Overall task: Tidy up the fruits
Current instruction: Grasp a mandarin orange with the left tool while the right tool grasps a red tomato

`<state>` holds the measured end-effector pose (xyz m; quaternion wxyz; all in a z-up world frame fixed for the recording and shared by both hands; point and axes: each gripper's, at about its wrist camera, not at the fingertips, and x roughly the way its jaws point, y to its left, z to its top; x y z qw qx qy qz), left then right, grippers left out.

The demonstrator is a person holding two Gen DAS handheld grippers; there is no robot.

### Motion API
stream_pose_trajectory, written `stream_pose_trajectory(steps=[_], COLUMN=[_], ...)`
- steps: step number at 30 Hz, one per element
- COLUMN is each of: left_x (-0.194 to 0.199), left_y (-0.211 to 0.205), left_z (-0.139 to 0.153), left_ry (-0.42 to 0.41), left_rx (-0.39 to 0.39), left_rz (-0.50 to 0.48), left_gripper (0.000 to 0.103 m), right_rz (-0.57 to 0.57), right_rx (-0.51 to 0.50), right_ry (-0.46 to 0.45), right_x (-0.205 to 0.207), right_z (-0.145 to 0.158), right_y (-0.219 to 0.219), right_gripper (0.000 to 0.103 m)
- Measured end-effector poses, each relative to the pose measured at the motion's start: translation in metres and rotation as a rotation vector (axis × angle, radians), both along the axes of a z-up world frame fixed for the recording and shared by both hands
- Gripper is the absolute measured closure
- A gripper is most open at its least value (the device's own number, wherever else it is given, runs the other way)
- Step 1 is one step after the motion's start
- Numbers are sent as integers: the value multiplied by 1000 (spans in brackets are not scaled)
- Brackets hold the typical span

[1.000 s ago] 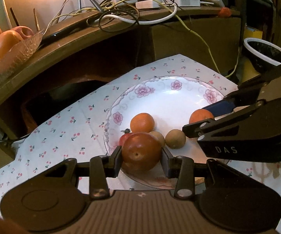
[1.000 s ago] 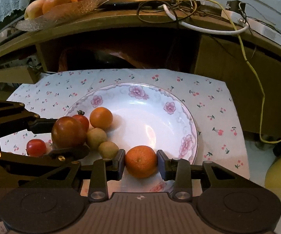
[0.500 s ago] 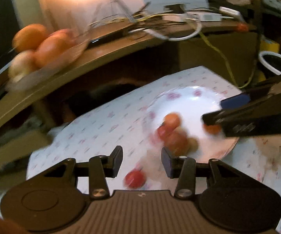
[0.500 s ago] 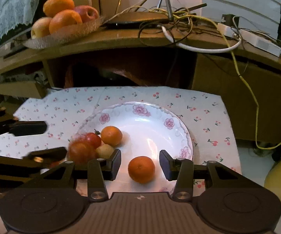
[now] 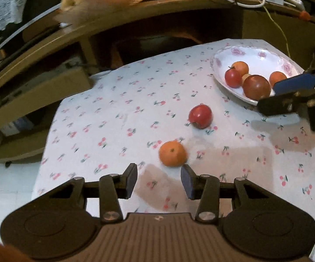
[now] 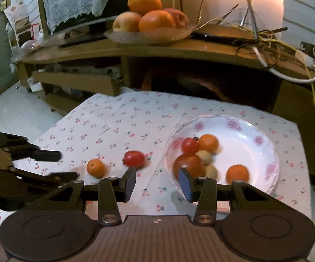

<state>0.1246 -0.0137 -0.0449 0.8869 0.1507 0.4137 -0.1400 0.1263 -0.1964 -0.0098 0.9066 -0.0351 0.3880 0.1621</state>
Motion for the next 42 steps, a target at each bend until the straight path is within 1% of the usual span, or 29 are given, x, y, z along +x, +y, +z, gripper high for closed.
stream_pose_trajectory(steps=[3,5,7,10,12,14,17,19,25,27,29,30,31,34,36,38,42], left_x=[11,19,20,21,20,13,7,4,-2,0,1,1,1,-1,-2,-3,-8], left_y=[-7,-9,-10,-9,-8,-4,5,12,25,31,35,35,35,33,32,31,25], left_z=[-7,-14,-14,-13,-11,-7,-1,3,6,5,3,2,2,1,1,0,1], left_ry=[-17,-8,-17,-1,13,10,12,18,22,33,42,43,44,46,45,46,54], left_rx=[-22,-21,-35,-45,-50,-56,-83,-99,-111,-118,-121,-120,-120,-126,-123,-125,-131], left_rz=[-31,-36,-47,-66,-73,-92,-106,-103,-110,-100,-93,-95,-98,-108,-115,-118,-136], left_gripper=[53,53,54,66,67,67,67,67,67,67,67,67,67,67,67,67,67], right_rz=[7,7,4,12,13,27,56,59,13,-3,-24,-31,-35,-37,-38,-28,-14], right_rx=[-4,-6,-4,-7,-7,-13,-9,-16,-48,-78,-96,-96,-95,-120,-109,-116,-112], right_ry=[14,21,26,35,49,42,28,32,69,57,67,91,94,77,92,88,105], right_x=[7,10,12,15,18,19,20,25,48,53,59,62,62,57,55,49,28], right_z=[-5,-8,-11,-16,-19,-18,-16,-20,-43,-48,-53,-56,-58,-56,-53,-52,-43], right_y=[5,6,7,8,10,16,30,39,64,70,72,72,72,73,72,72,65], right_gripper=[60,60,60,60,60,60,59,59,59,54,53,55,55,73,74,75,75])
